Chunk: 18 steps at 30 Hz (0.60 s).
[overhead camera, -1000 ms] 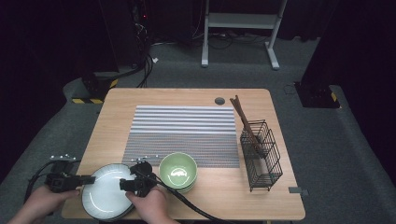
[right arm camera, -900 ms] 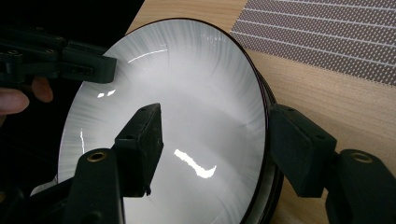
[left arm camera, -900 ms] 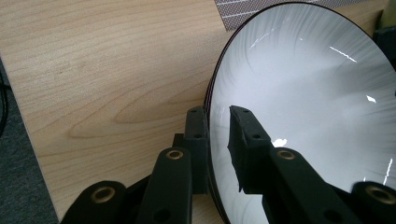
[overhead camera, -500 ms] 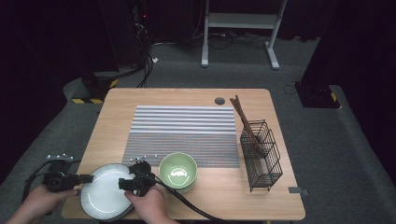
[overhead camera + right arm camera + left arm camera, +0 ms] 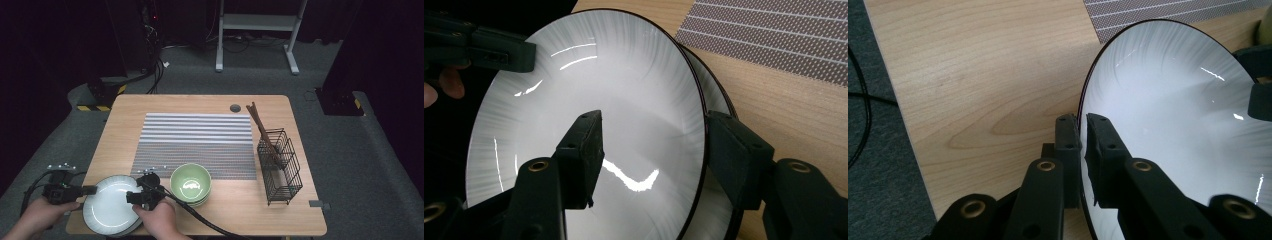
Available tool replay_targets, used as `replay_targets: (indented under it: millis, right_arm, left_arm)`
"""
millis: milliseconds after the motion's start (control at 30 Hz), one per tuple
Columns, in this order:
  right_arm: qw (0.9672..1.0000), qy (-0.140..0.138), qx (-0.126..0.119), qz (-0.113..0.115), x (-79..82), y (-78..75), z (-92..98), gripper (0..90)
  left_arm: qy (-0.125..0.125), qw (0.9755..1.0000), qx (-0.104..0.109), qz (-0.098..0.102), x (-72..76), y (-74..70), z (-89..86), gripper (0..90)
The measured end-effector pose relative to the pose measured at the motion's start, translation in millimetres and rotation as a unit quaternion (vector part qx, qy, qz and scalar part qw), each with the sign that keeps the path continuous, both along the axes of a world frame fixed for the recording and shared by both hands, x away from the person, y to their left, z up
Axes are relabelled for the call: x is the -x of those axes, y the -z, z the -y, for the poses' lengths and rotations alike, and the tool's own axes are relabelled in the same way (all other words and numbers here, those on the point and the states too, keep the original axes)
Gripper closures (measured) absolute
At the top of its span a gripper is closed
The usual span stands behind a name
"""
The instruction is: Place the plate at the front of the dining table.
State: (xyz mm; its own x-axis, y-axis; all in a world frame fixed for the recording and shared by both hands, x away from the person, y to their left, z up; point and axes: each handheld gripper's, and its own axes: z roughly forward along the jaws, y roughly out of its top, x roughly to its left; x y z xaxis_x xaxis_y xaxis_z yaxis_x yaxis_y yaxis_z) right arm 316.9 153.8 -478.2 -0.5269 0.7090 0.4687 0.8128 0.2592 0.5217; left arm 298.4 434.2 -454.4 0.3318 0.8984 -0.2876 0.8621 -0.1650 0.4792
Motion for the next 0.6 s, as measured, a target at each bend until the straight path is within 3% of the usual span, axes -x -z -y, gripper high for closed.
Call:
replay_targets:
  millis: [233, 400, 600]
  right_arm:
    - [0.9999, -0.003, 0.01, 0.001, -0.1, -0.1, -2.4, 44.8]
    - [0.9994, -0.006, 0.028, 0.016, -0.2, 1.5, -1.7, 57.3]
    - [0.999, -0.013, 0.037, 0.024, -1.8, 3.9, -0.9, 63.2]
  left_arm:
    - [0.005, 1.0, 0.001, -0.001, -1.4, 3.5, 0.9, 81.7]
    - [0.009, 1.0, 0.001, 0.001, -1.3, 6.5, 0.9, 81.5]
    - [0.009, 0.9999, 0.006, -0.002, -3.1, 8.1, 2.4, 80.5]
